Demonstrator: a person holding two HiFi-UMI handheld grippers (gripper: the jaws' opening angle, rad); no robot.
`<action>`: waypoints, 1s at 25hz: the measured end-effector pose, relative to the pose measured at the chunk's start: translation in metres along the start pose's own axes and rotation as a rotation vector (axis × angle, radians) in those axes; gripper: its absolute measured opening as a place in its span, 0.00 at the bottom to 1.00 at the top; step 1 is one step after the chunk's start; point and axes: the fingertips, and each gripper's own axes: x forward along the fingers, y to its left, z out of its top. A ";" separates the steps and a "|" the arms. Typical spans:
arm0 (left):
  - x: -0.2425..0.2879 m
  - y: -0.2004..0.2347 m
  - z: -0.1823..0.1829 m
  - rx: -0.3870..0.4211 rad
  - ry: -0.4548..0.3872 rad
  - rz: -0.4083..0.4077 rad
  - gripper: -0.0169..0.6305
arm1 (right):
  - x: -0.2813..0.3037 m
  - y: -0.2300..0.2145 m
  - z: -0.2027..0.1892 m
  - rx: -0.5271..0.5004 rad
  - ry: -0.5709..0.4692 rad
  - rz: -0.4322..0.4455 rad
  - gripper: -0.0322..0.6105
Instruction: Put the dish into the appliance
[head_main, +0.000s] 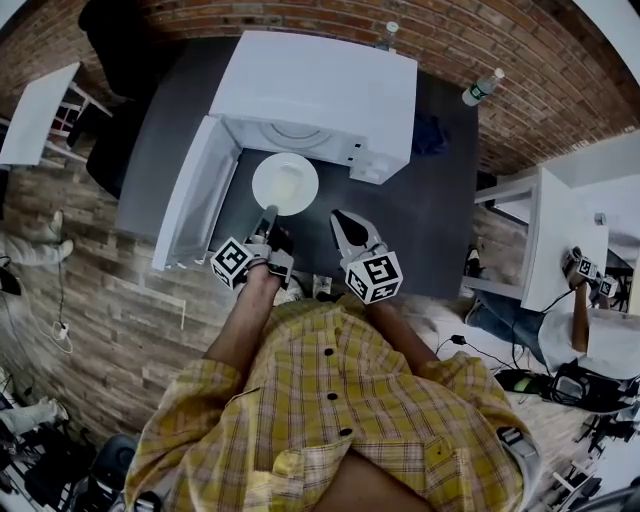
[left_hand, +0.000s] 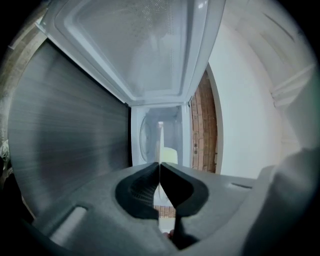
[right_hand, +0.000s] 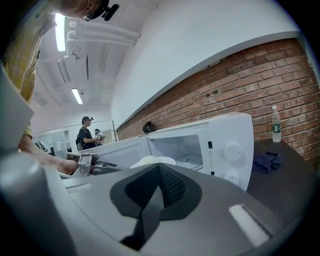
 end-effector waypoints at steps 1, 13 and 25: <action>0.004 0.001 0.001 0.009 0.002 0.009 0.04 | 0.000 -0.001 0.001 0.003 0.000 0.001 0.05; 0.040 0.031 0.018 0.032 -0.013 0.061 0.04 | 0.000 -0.009 -0.005 -0.003 0.015 -0.006 0.05; 0.072 0.045 0.026 0.001 -0.021 0.075 0.04 | -0.004 -0.021 -0.006 0.004 0.020 -0.041 0.05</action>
